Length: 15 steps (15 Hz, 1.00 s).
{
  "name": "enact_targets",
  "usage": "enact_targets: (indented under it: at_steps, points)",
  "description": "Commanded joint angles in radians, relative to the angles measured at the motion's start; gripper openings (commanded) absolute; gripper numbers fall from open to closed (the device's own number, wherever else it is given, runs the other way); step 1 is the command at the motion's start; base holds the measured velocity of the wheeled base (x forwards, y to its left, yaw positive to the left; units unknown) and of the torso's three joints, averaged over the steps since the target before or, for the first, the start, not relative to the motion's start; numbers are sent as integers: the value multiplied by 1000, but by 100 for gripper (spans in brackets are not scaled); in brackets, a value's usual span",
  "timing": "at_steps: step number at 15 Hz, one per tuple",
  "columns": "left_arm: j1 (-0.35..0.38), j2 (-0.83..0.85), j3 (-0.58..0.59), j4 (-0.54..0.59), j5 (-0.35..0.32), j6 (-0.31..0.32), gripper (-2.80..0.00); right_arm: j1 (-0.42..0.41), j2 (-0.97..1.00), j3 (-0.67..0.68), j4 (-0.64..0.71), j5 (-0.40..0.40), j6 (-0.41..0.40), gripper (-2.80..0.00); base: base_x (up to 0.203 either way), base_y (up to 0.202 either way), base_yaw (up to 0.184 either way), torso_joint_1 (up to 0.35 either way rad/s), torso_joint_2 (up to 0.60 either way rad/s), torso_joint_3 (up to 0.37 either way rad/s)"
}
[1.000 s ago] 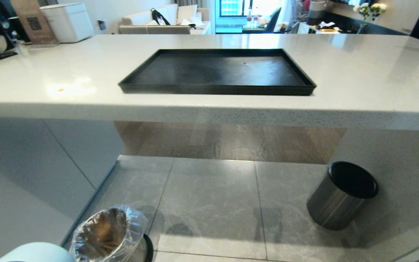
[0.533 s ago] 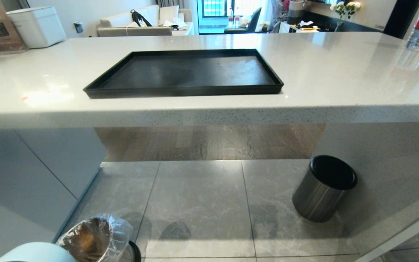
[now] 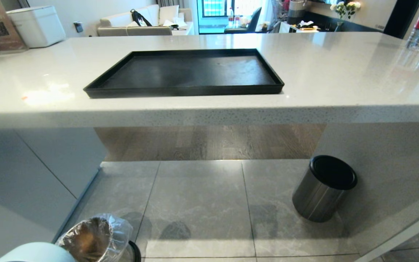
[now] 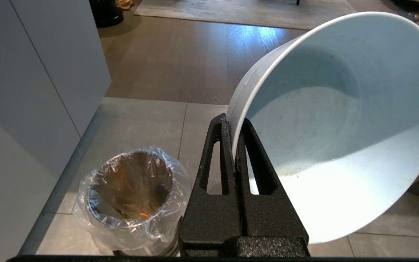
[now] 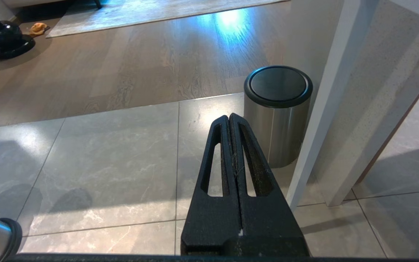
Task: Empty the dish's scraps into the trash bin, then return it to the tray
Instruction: Put the bowl back to the table
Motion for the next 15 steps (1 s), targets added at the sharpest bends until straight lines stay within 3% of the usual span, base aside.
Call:
enact_targets:
  at_steps: [1,10,15]
  points:
    - [0,1,0,0,1,-1,-280,0,0,0,-1,0,2,-280,0,0,0,0,0,0]
    - [0,1,0,0,1,-1,-280,0,0,0,-1,-1,0,-280,0,0,0,0,0,0]
    - [0,1,0,0,1,-1,-280,0,0,0,-1,-1,0,-280,0,174,1,5,3,3]
